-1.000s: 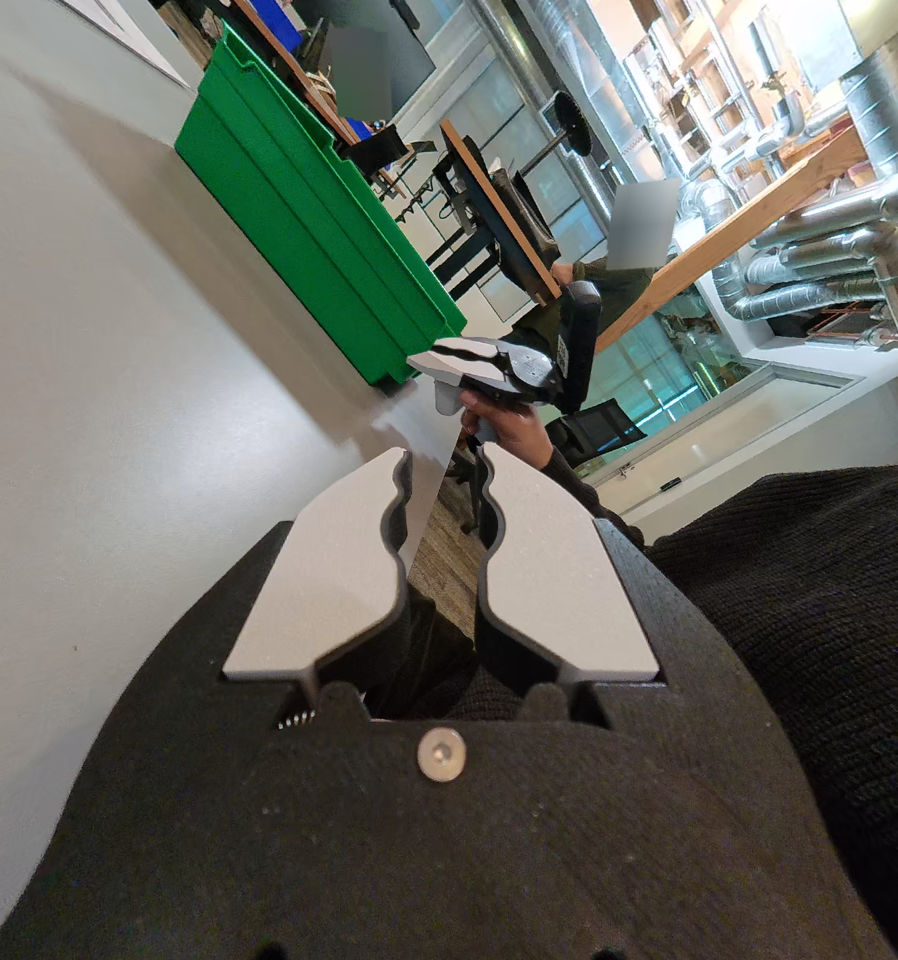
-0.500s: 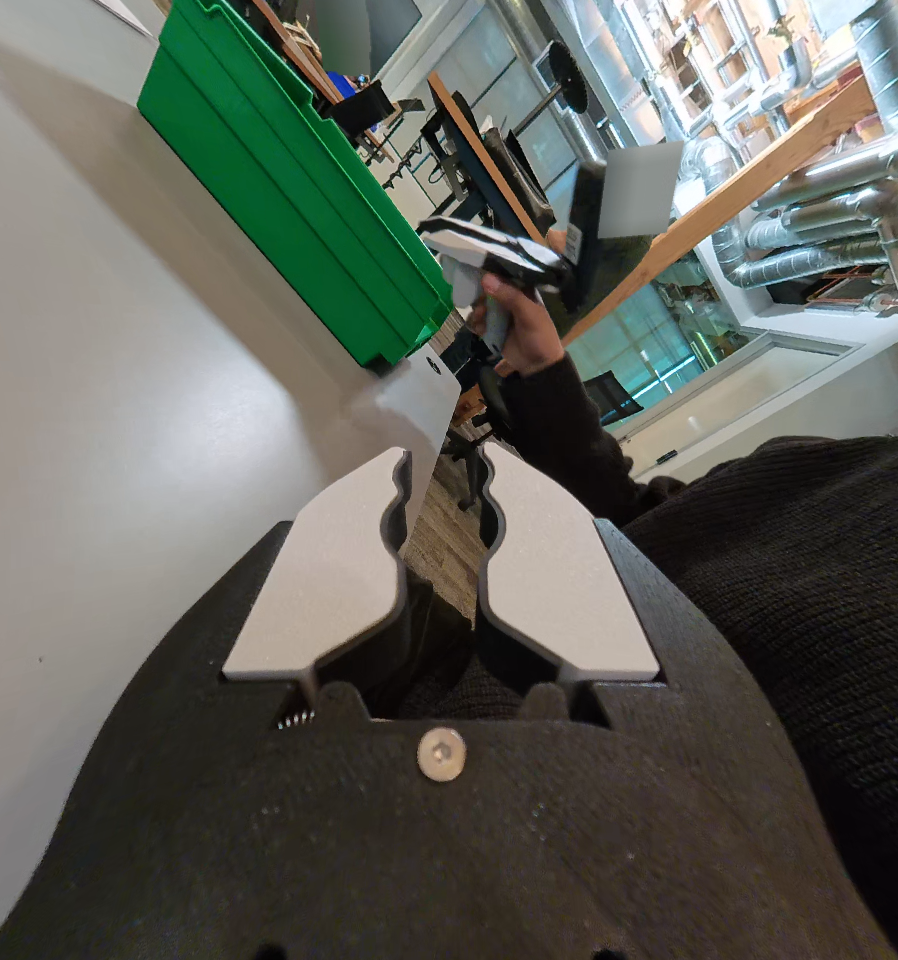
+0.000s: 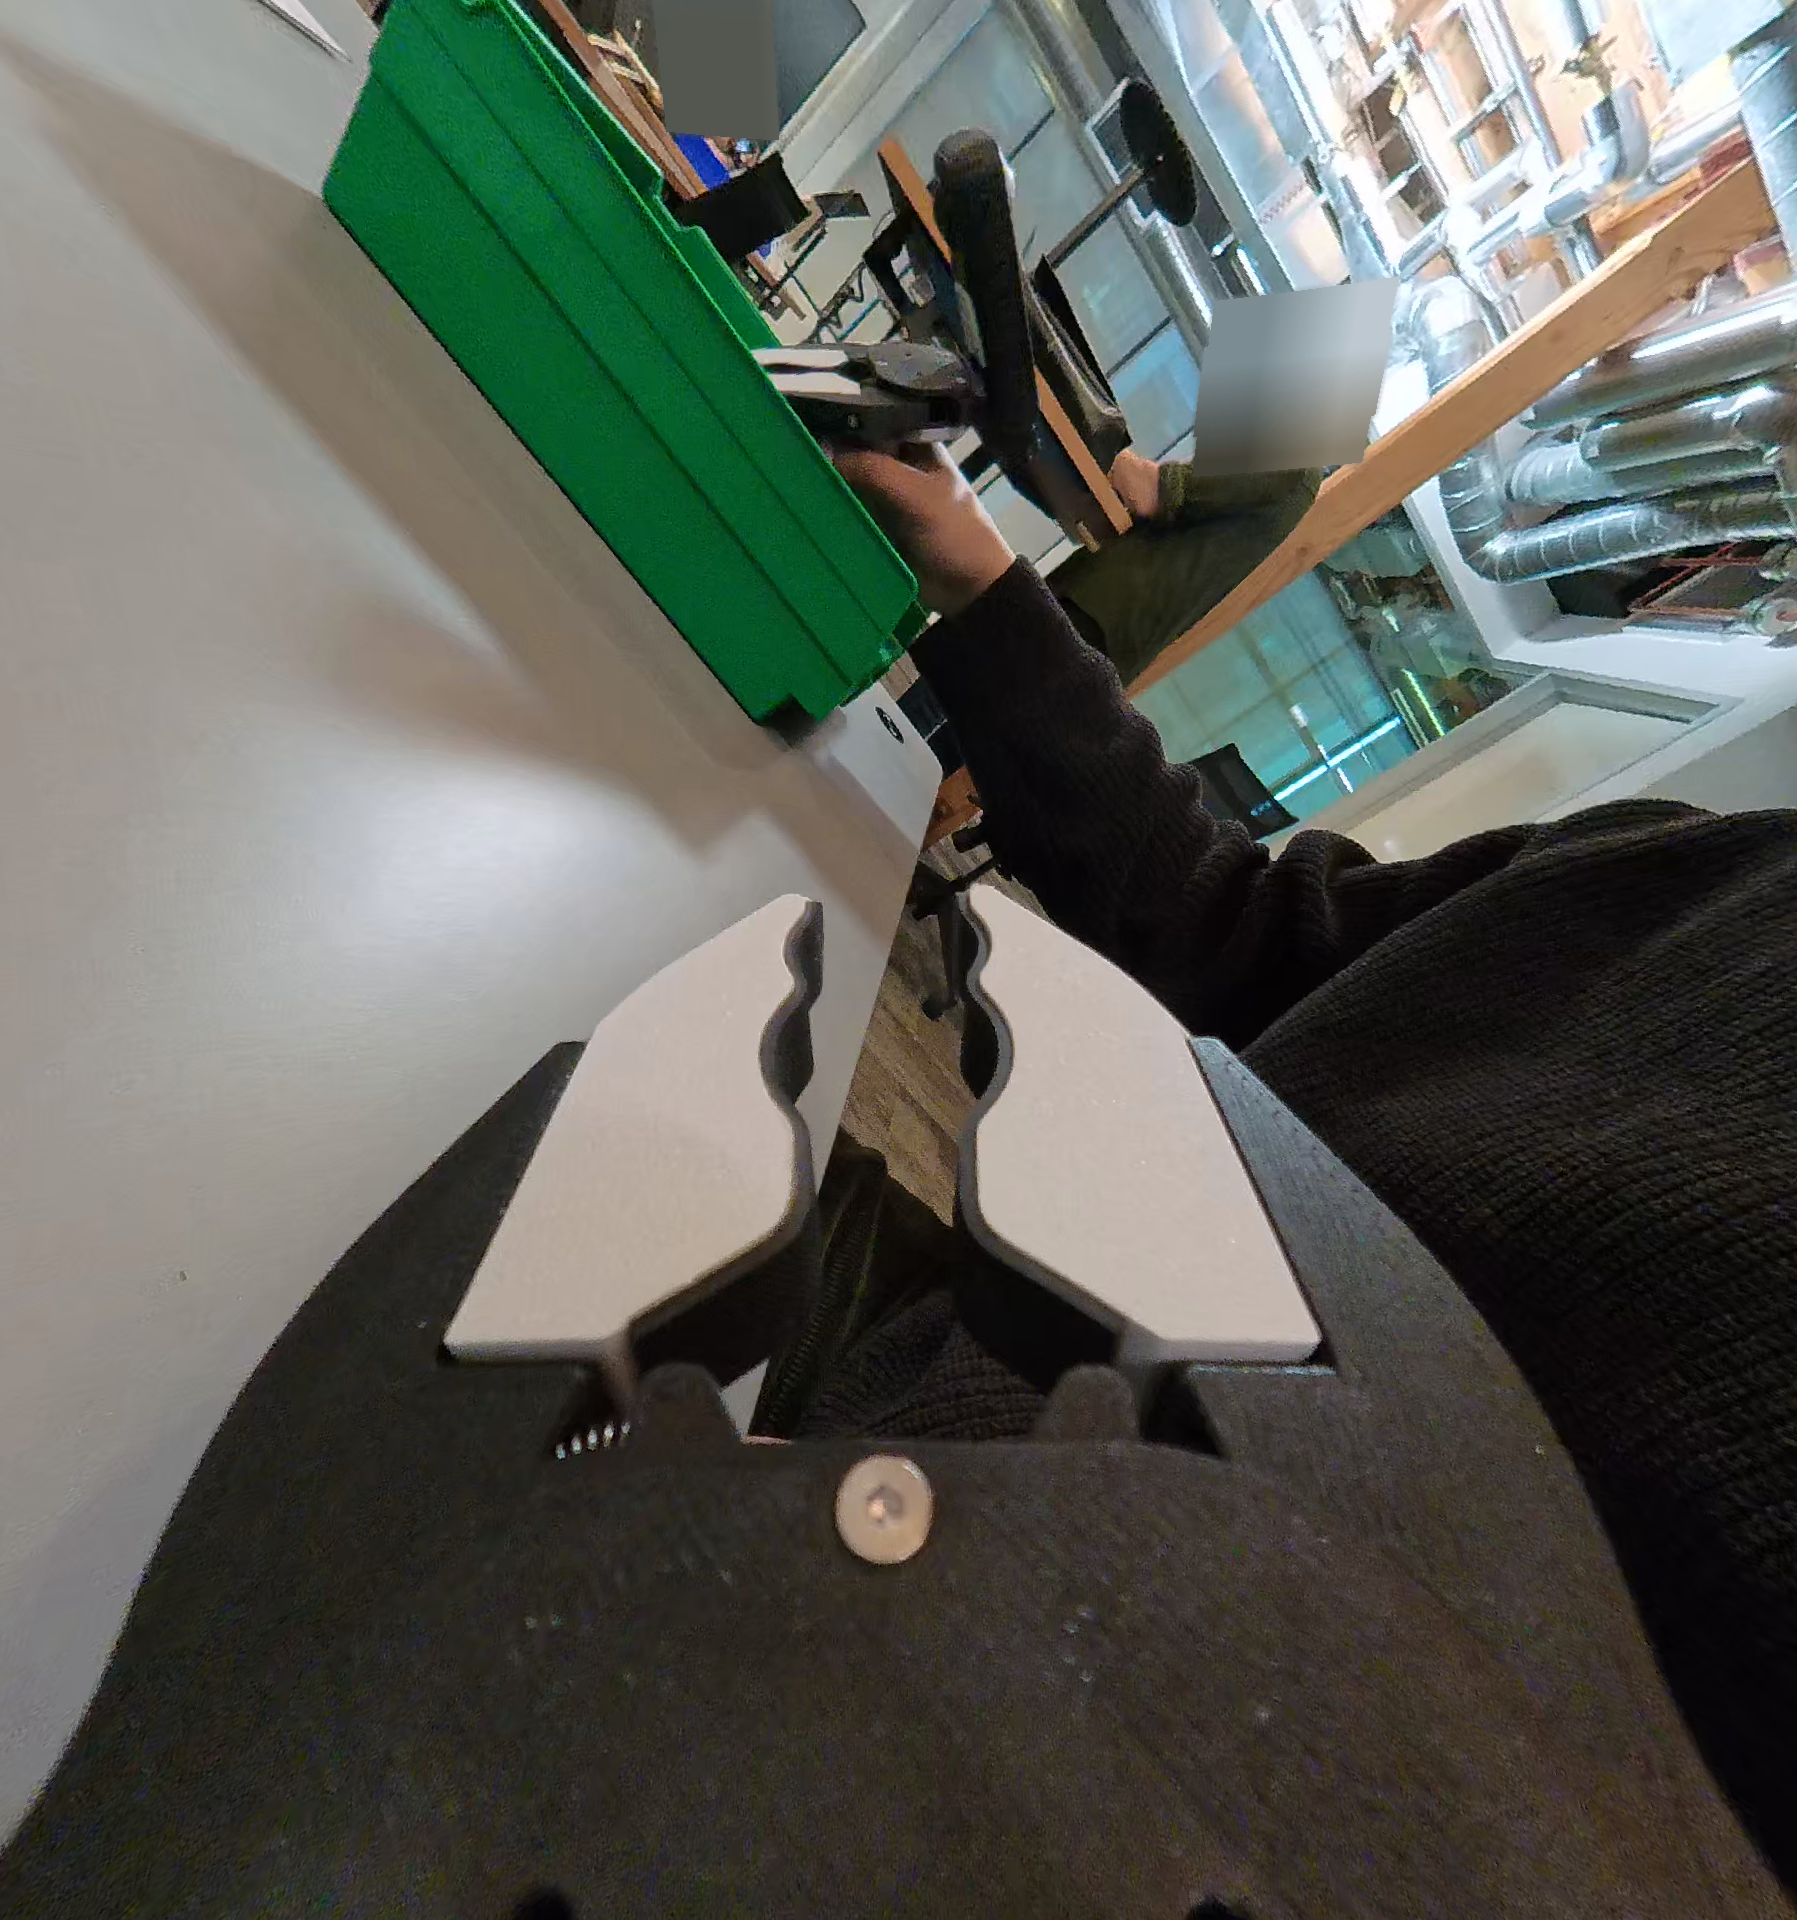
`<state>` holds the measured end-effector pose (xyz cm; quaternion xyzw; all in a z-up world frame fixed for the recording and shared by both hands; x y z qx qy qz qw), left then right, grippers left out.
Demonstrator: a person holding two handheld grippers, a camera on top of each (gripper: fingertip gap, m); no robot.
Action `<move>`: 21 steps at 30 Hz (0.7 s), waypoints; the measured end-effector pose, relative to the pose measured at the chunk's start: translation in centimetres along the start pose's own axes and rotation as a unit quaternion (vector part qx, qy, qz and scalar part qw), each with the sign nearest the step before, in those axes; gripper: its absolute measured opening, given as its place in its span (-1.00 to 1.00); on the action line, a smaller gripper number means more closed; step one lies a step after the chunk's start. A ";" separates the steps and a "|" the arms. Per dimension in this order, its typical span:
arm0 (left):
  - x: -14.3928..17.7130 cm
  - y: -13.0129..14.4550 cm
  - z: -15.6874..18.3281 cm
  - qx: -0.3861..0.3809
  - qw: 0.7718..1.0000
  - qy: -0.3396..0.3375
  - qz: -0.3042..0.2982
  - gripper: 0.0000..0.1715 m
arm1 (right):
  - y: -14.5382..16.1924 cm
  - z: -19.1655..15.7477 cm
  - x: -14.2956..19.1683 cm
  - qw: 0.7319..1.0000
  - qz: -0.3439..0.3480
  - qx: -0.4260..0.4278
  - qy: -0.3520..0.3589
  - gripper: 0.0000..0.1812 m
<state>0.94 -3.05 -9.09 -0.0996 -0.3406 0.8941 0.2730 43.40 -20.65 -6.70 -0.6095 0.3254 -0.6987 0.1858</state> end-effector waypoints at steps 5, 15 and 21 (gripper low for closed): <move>0.1 -0.1 -0.6 0.012 1.000 -0.003 0.005 -0.72 | 1.0 0.6 -1.1 0.999 -0.040 -0.016 0.007 -0.99; 0.1 -0.2 -0.7 0.019 1.000 -0.001 0.009 -0.72 | 0.9 0.3 -2.7 0.998 -0.059 -0.004 -0.004 -0.99; 0.2 -0.3 -0.5 0.019 1.000 0.003 0.010 -0.72 | 0.7 0.2 -2.5 0.998 -0.066 0.002 0.011 -0.99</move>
Point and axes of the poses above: each gripper's, where its closed fingertips meet, x back along the fingers, y out of its underside, z = x × y across the jaws, the point moved 8 cm from there along x, back along the fingers, and after that the axes turned 2 degrees about -x, right-handed, at the moved point
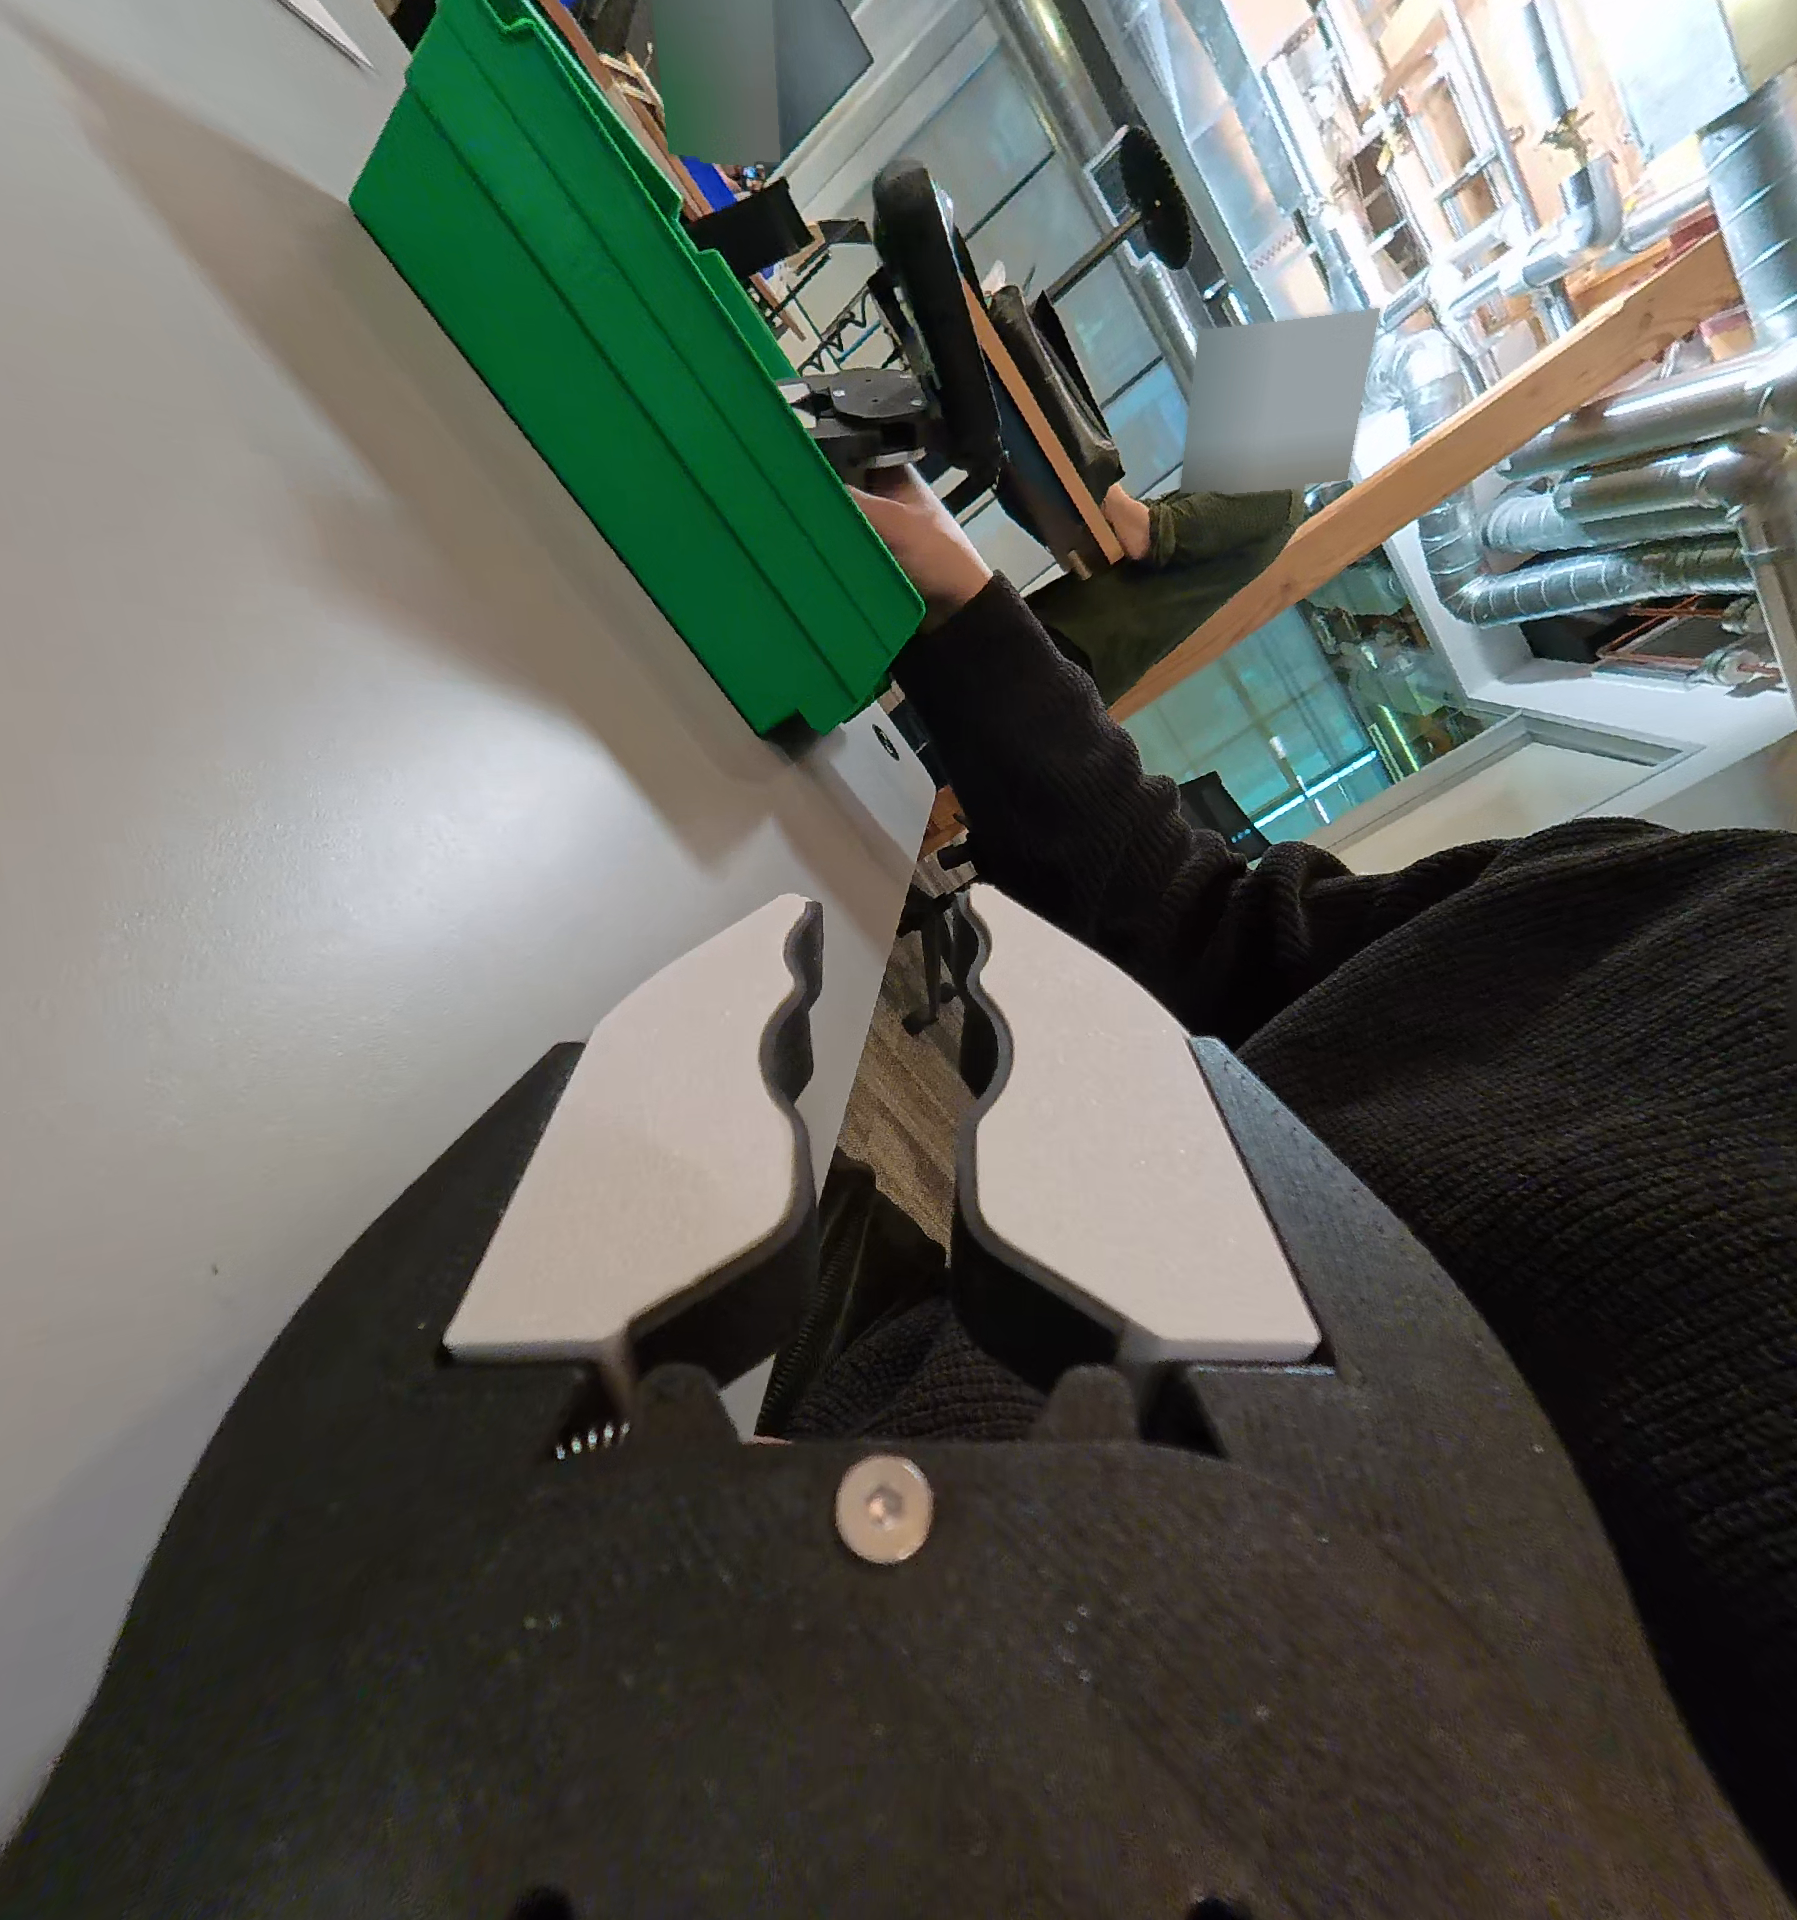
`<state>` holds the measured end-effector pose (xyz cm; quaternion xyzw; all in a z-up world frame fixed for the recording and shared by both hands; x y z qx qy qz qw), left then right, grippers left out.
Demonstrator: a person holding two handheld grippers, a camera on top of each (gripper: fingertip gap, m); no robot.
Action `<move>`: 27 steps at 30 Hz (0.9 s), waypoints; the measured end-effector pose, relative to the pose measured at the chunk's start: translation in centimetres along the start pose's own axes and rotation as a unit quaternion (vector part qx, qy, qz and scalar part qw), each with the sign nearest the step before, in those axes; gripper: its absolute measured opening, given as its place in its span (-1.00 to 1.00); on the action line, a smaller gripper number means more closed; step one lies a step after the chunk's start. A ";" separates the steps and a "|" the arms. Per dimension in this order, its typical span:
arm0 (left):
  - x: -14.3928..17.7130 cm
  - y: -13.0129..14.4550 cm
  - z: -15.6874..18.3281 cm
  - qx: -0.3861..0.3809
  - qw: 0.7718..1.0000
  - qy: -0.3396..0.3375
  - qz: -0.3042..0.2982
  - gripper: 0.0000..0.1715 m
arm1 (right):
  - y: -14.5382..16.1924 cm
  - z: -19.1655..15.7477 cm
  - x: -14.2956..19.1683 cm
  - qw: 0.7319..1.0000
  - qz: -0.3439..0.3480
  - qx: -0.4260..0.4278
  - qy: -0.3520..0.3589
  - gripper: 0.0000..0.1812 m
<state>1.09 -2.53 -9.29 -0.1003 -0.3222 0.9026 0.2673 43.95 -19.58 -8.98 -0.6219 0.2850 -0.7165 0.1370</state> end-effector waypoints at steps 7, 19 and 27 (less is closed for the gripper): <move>-0.1 -0.1 0.2 -0.001 1.000 0.003 -0.001 -0.72 | 0.3 -0.3 0.8 1.000 -0.014 -0.001 0.015 -0.99; -0.1 -0.1 0.6 -0.007 1.000 0.004 -0.001 -0.72 | 1.3 -0.8 1.0 0.999 -0.030 -0.005 0.029 -0.99; -0.1 -0.6 1.0 -0.020 1.000 0.002 0.008 -0.72 | -1.7 -2.7 6.9 0.991 0.122 0.007 0.058 -0.97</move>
Point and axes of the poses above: each gripper's, where its closed fingertips meet, x back along the fingers, y out of its underside, z = x × y across the jaws, the point moved 8 cm from there along x, back along the fingers, and after that the axes turned 2 degrees about -x, right-handed, at the moved point
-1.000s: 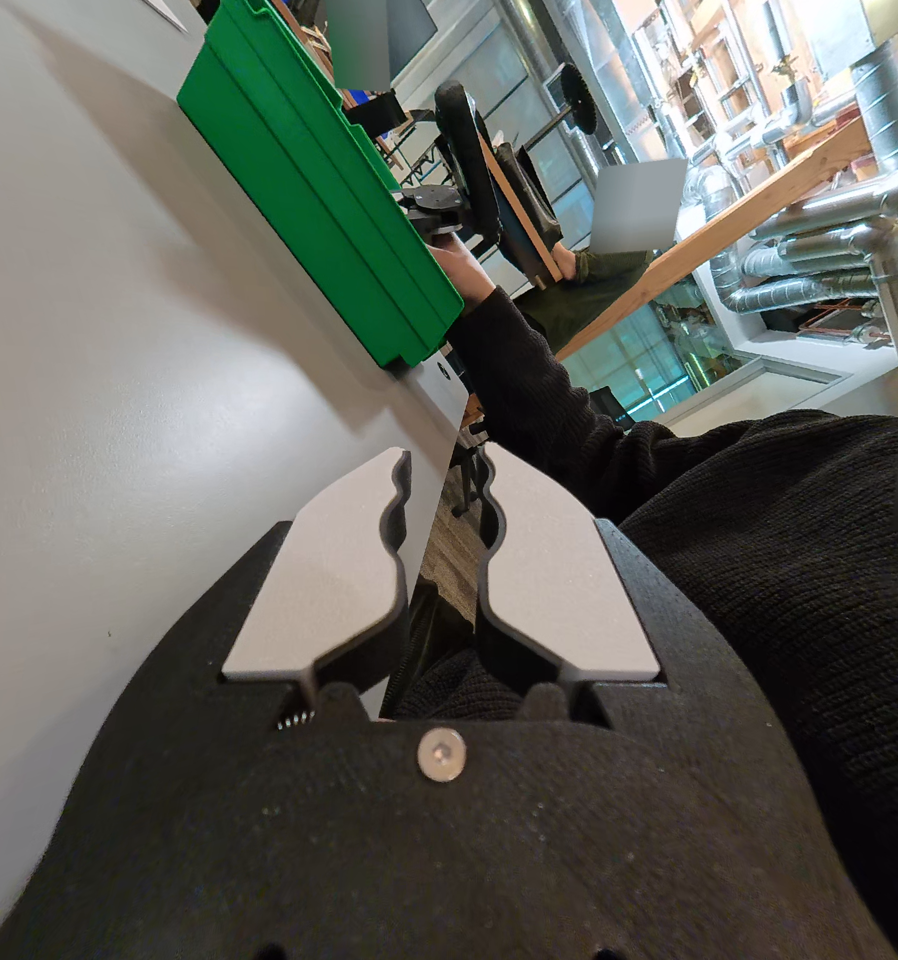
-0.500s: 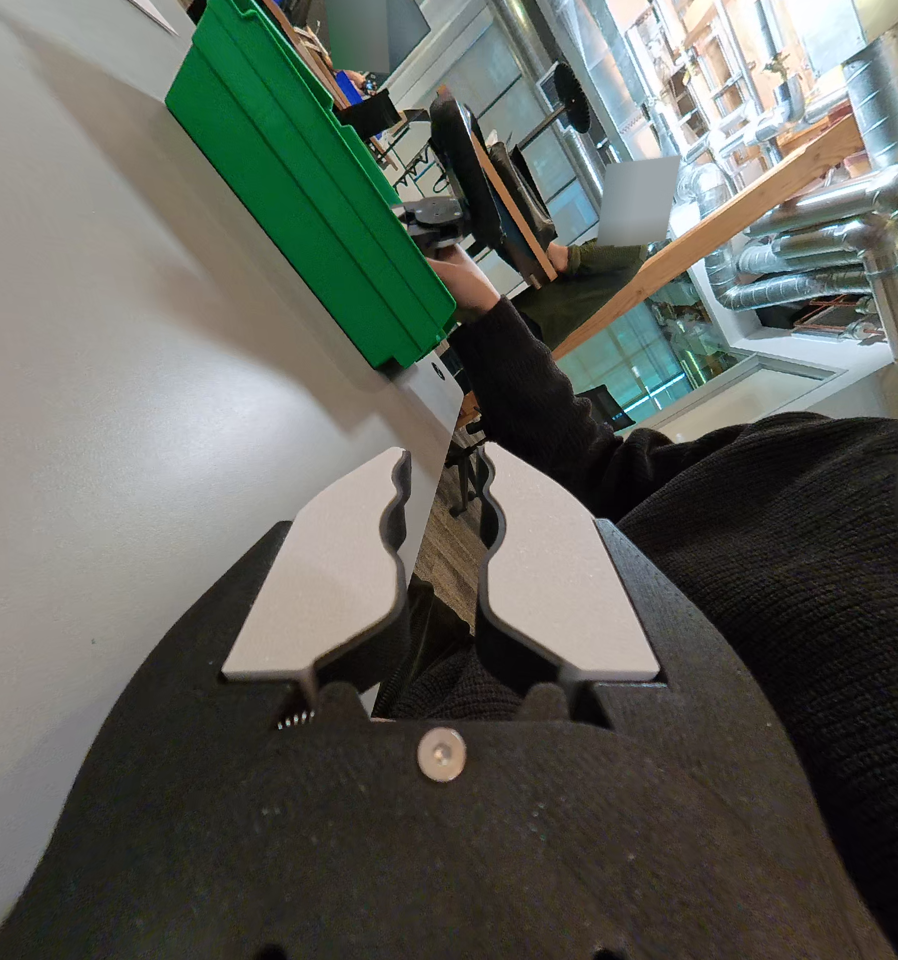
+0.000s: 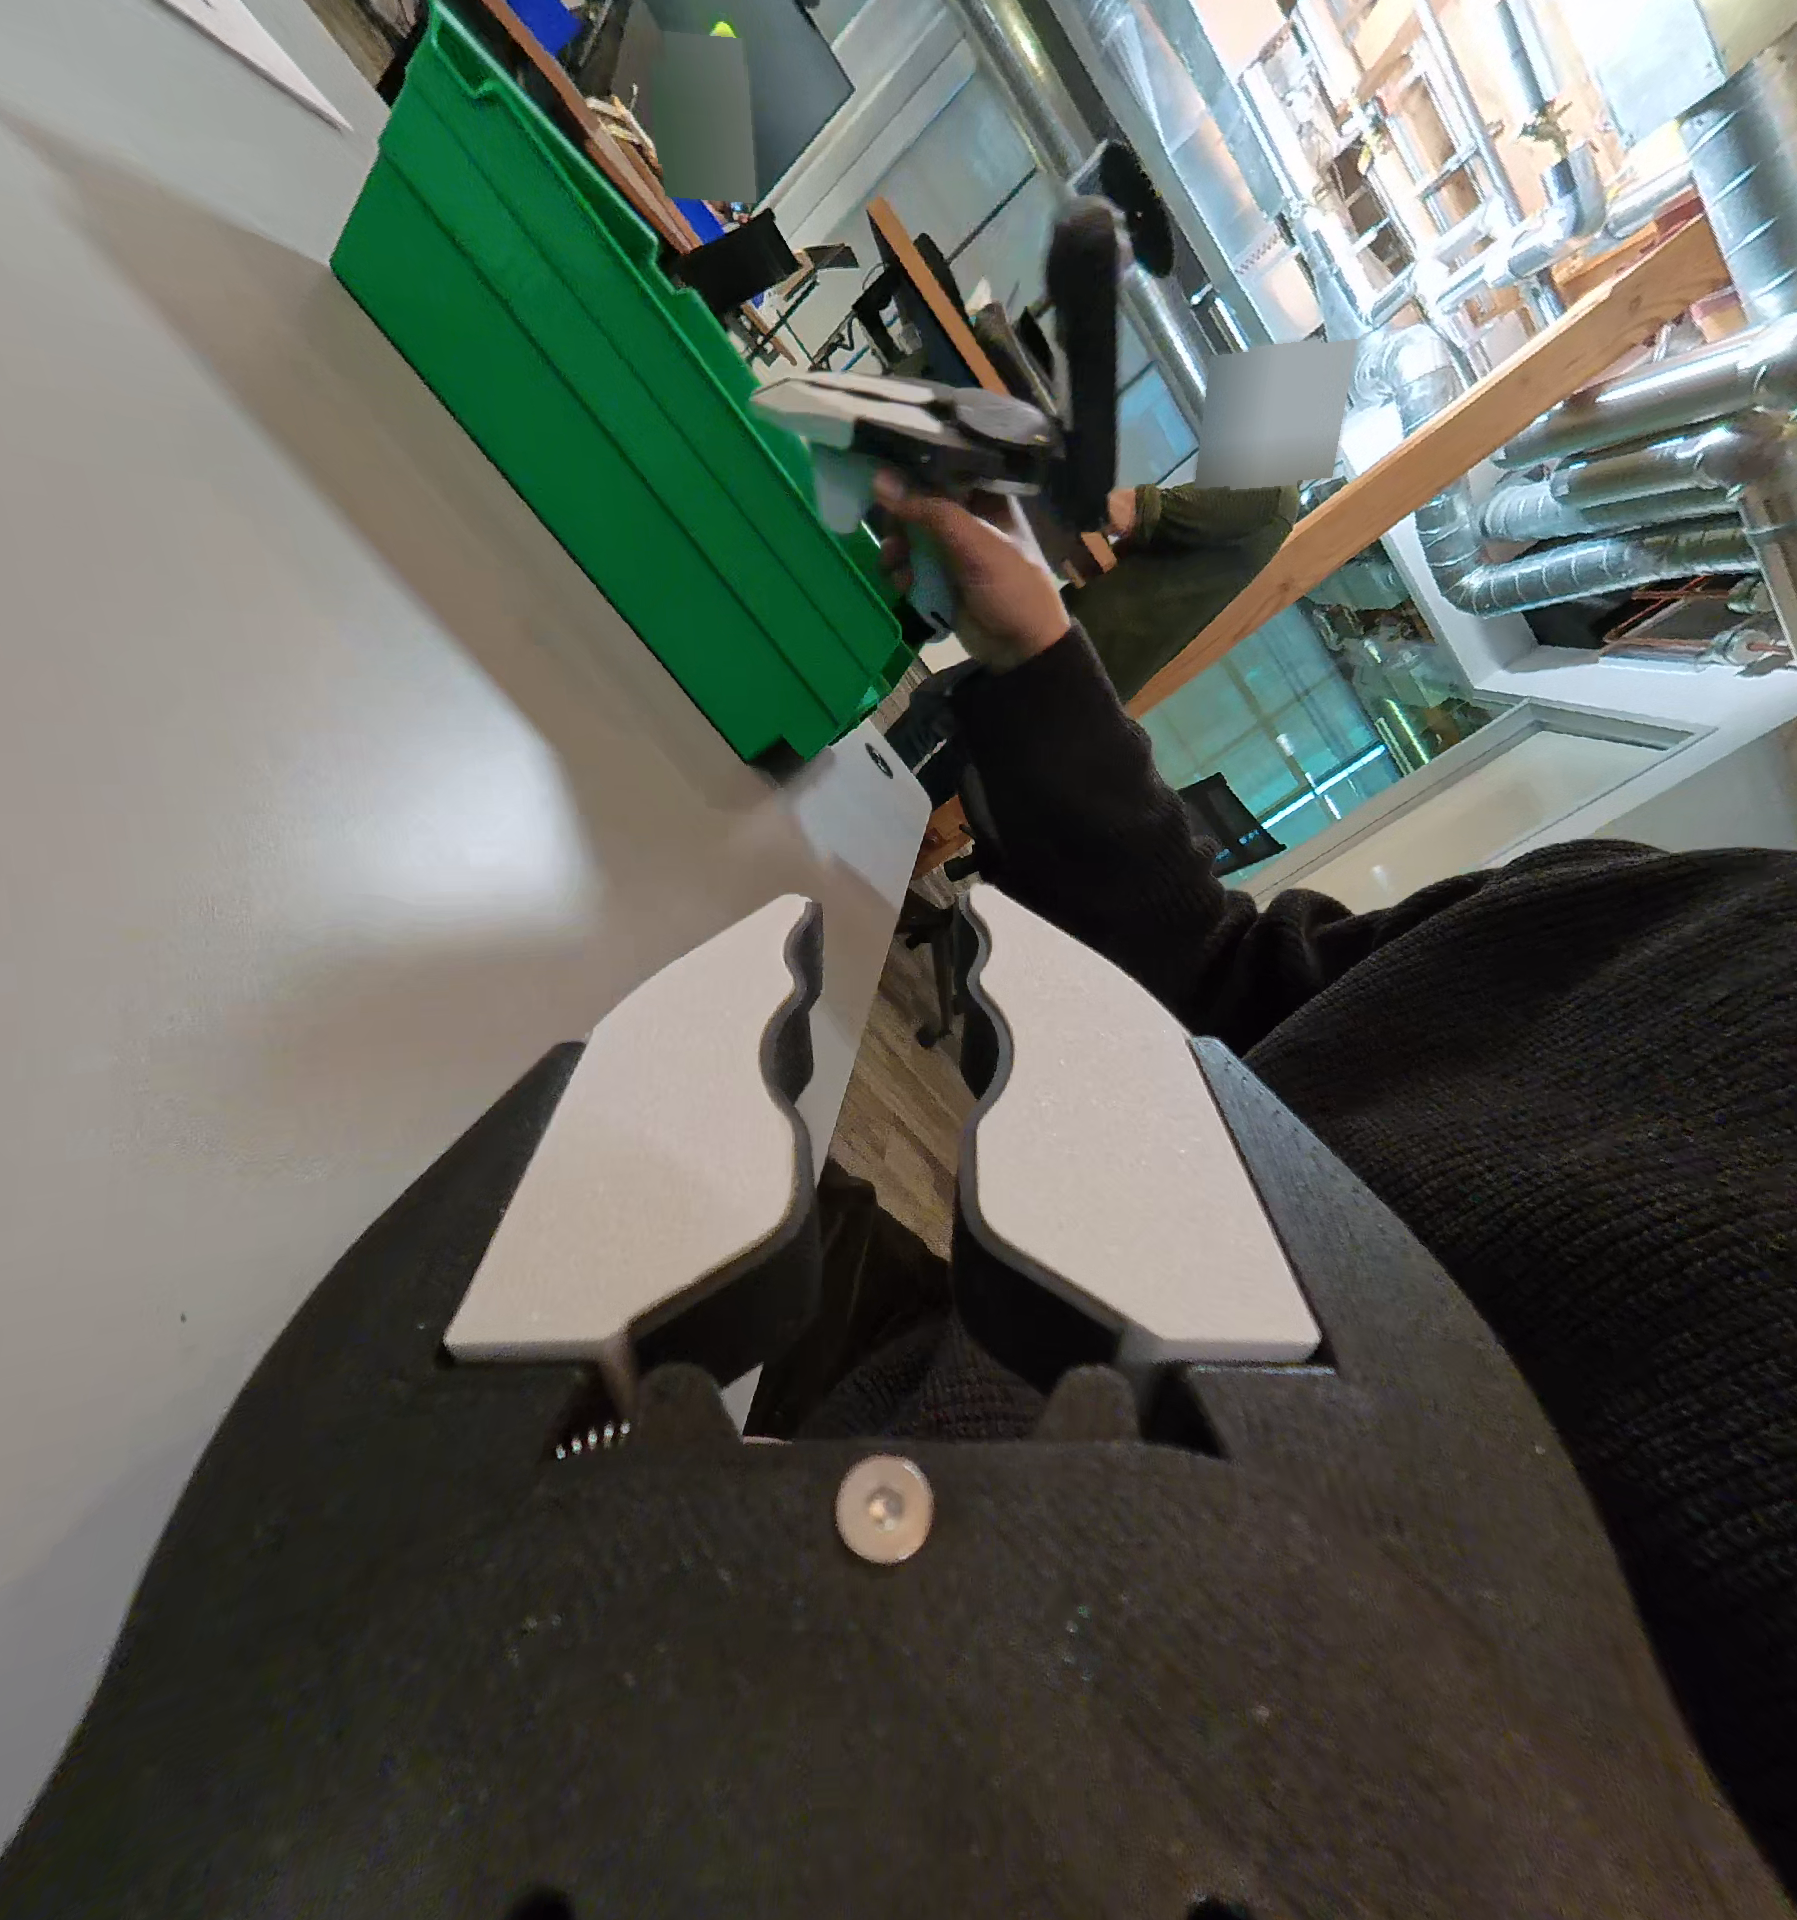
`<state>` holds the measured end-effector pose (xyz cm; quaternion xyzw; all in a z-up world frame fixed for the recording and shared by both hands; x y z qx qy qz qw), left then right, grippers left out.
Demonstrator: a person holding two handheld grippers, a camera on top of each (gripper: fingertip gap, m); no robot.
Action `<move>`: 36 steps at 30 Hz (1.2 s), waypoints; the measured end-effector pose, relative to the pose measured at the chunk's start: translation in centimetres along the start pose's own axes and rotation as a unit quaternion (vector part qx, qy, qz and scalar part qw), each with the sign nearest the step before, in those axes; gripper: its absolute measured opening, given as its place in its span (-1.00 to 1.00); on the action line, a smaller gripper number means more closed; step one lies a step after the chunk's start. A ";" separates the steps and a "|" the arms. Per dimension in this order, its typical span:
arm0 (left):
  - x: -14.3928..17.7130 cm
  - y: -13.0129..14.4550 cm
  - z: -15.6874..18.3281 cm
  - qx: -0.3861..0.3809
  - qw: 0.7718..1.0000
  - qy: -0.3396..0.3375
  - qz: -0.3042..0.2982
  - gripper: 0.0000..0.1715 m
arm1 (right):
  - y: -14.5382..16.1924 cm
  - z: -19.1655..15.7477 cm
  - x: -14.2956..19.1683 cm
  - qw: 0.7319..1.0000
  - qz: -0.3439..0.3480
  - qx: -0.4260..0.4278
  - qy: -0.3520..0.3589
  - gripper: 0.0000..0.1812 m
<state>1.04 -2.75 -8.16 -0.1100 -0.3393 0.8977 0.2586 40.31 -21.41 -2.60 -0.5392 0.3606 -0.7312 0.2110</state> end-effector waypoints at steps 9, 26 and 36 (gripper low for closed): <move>3.7 -4.9 2.9 -0.129 0.989 -0.045 0.049 -0.68 | -6.2 -14.2 8.2 0.941 0.281 -0.040 -0.184 -0.70; 22.6 -18.8 -7.8 -0.348 0.713 -0.430 -0.432 -0.21 | 1.0 -32.7 4.7 0.881 0.101 -0.013 -0.462 -0.65; 21.5 -18.0 -13.5 -0.389 0.556 -0.372 -0.633 -0.36 | 1.7 -31.7 3.3 0.876 0.080 -0.071 -0.470 -0.79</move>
Point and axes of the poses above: each gripper's, where its closed fingertips meet, x back along the fingers, y out of its underside, z = x × y across the jaws, the point moved 8 cm from there along x, back along the fingers, and after that the axes turned 2 degrees about -x, right-handed, at the moved point
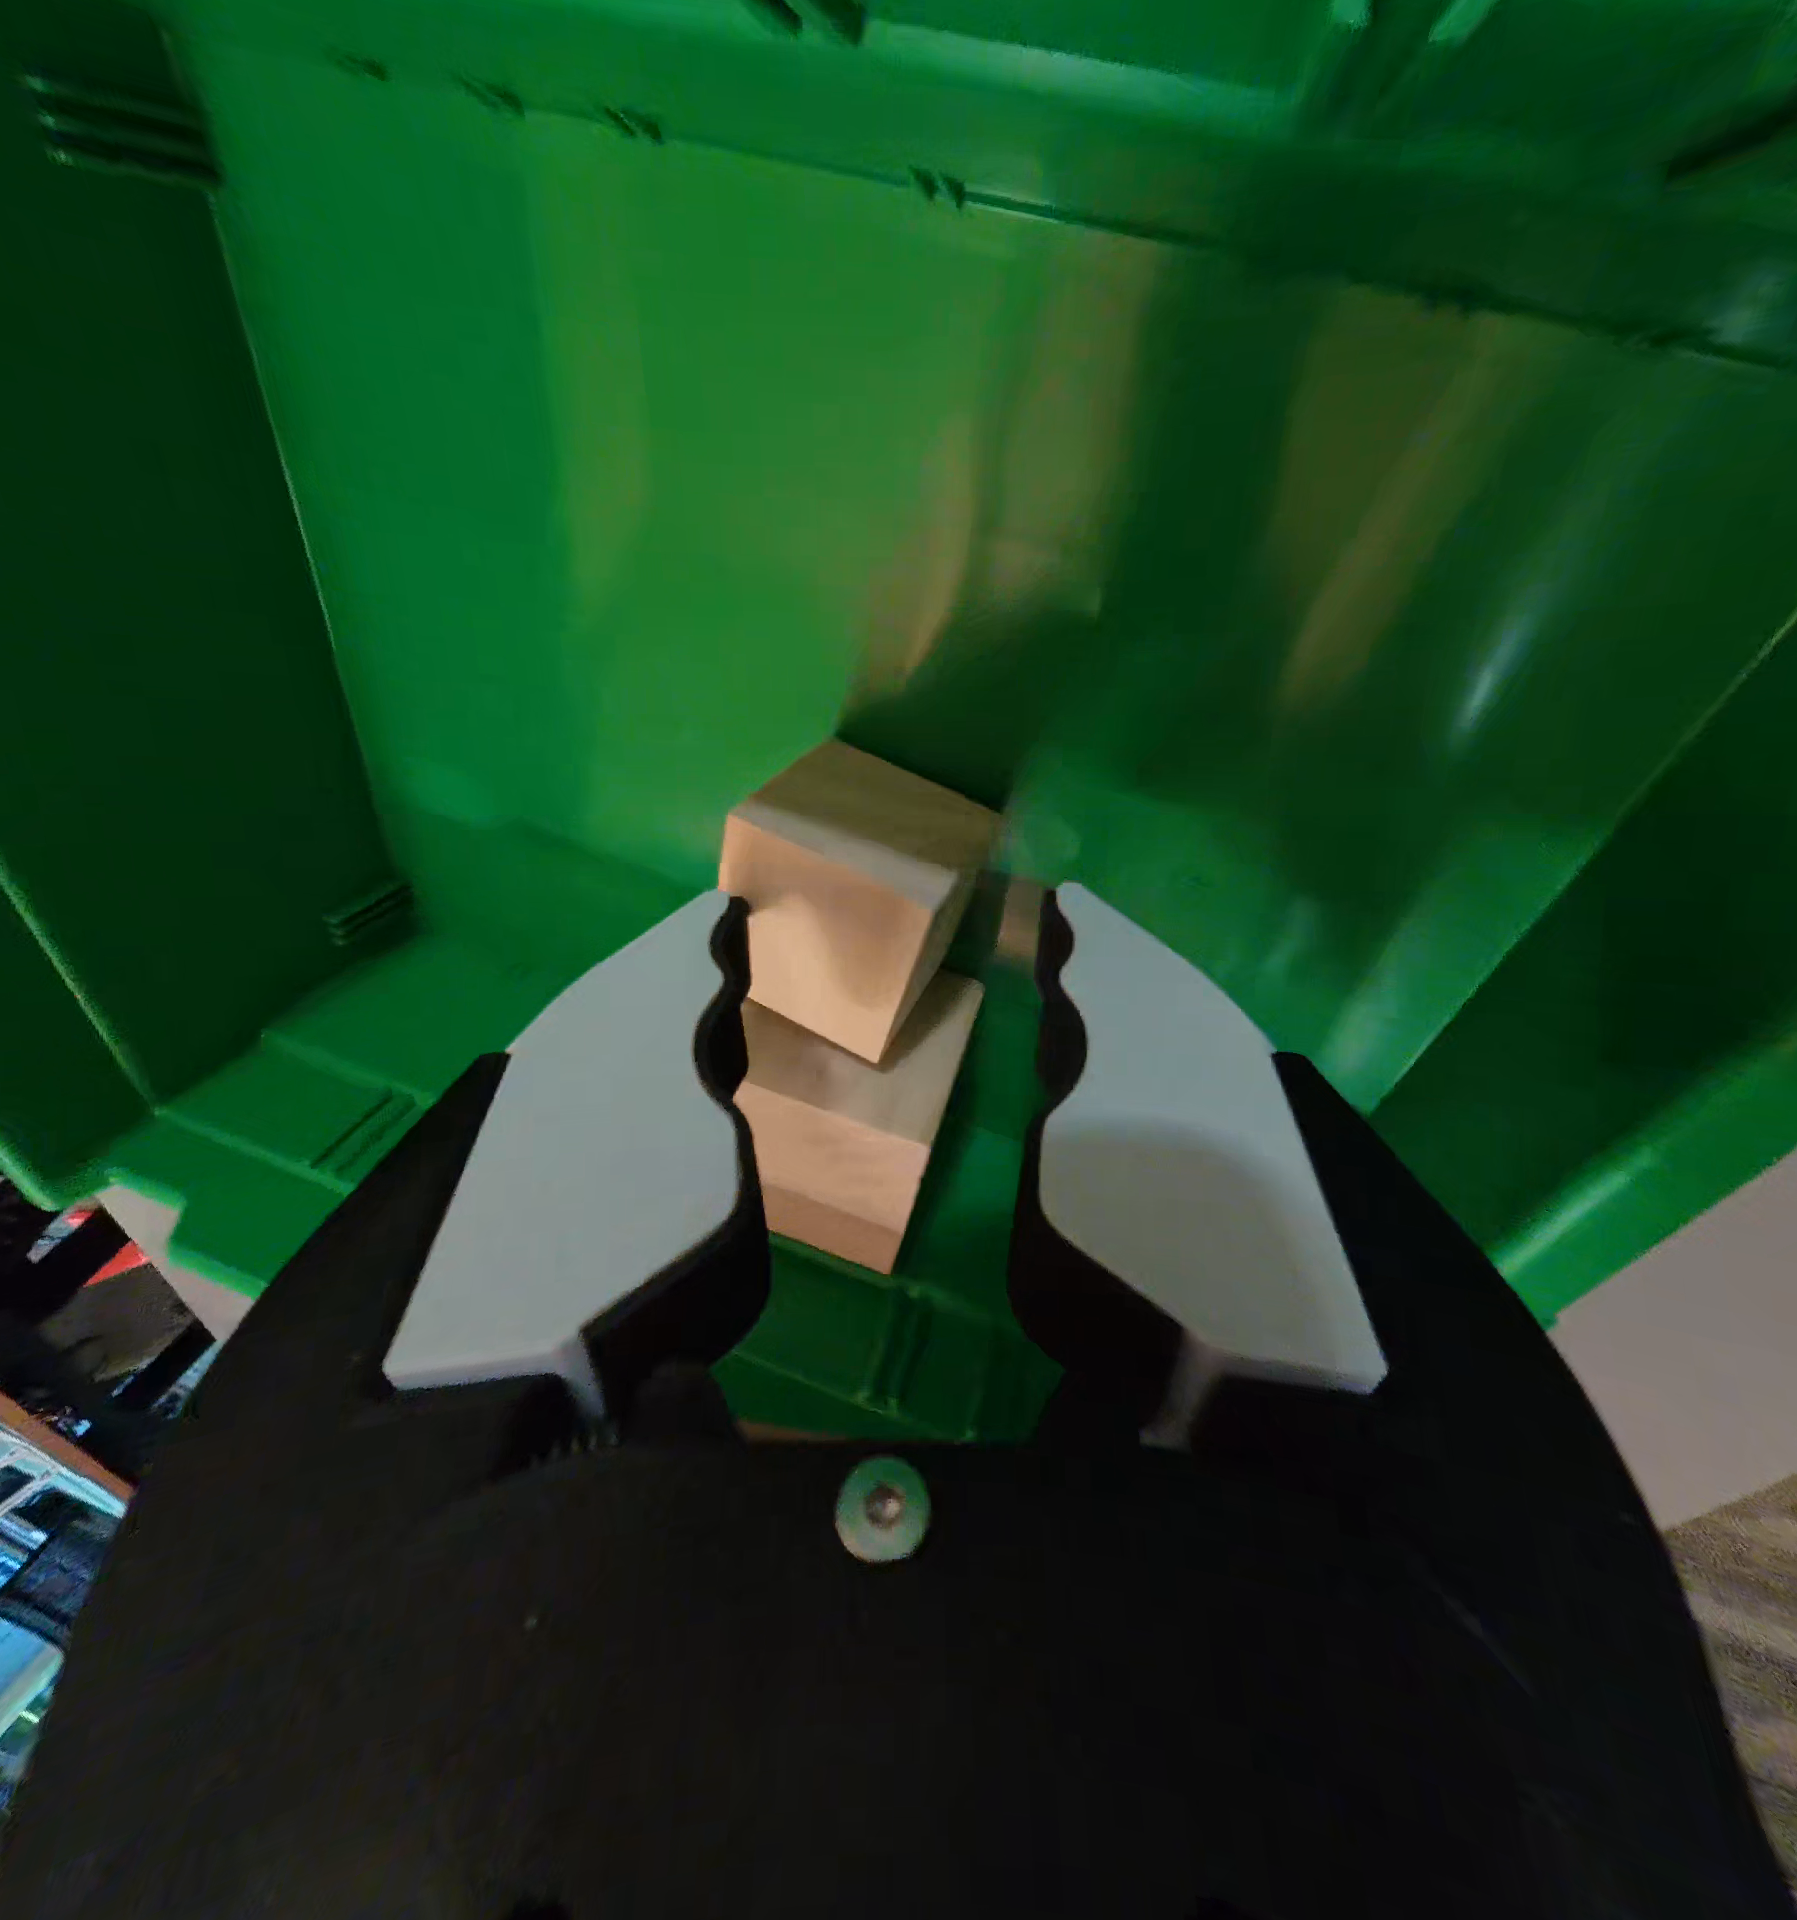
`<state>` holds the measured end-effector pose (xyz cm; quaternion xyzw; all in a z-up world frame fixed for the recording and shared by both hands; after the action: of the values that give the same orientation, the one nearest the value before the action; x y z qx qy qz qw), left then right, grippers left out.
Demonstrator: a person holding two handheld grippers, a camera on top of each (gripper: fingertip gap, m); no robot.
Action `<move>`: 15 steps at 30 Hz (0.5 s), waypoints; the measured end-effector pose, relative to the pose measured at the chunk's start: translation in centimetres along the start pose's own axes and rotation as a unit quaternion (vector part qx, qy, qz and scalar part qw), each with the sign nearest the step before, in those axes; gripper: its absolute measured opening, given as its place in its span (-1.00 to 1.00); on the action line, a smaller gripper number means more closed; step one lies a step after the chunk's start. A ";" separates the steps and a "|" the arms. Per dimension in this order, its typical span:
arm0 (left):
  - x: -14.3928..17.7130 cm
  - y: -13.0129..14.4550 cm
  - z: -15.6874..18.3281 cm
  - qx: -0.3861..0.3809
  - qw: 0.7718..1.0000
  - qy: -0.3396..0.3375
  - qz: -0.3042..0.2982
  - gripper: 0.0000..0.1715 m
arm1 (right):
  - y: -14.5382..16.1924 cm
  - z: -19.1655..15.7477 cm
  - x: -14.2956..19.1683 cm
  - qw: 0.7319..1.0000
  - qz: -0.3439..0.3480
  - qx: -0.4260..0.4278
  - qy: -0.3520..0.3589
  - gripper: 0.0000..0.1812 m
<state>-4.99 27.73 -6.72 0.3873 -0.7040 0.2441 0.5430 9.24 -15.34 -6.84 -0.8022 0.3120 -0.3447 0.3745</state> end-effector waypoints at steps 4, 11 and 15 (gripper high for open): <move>0.1 -0.3 -0.8 0.000 1.000 -0.005 0.021 -0.37 | 0.4 0.3 -0.4 1.000 -0.016 0.004 -0.004 -0.79; -1.4 0.9 -0.5 -0.058 0.997 -0.015 -0.056 -0.36 | 1.1 0.5 -1.5 0.999 -0.042 0.004 -0.022 -0.79; -1.7 1.1 -0.6 -0.066 0.995 -0.033 -0.060 -0.43 | 1.6 0.6 -1.7 0.998 -0.062 -0.001 -0.030 -0.79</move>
<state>-5.33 29.26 -8.15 0.3996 -0.7117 0.1514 0.5575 8.33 -14.65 -8.95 -0.8302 0.2510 -0.3427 0.3609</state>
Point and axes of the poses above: each gripper's, where its closed fingertips meet, x back along the fingers, y out of its underside, z = x × y across the jaws, the point moved 8 cm from there along x, back along the fingers, and after that the axes turned 2 degrees about -x, right-handed, at the moved point
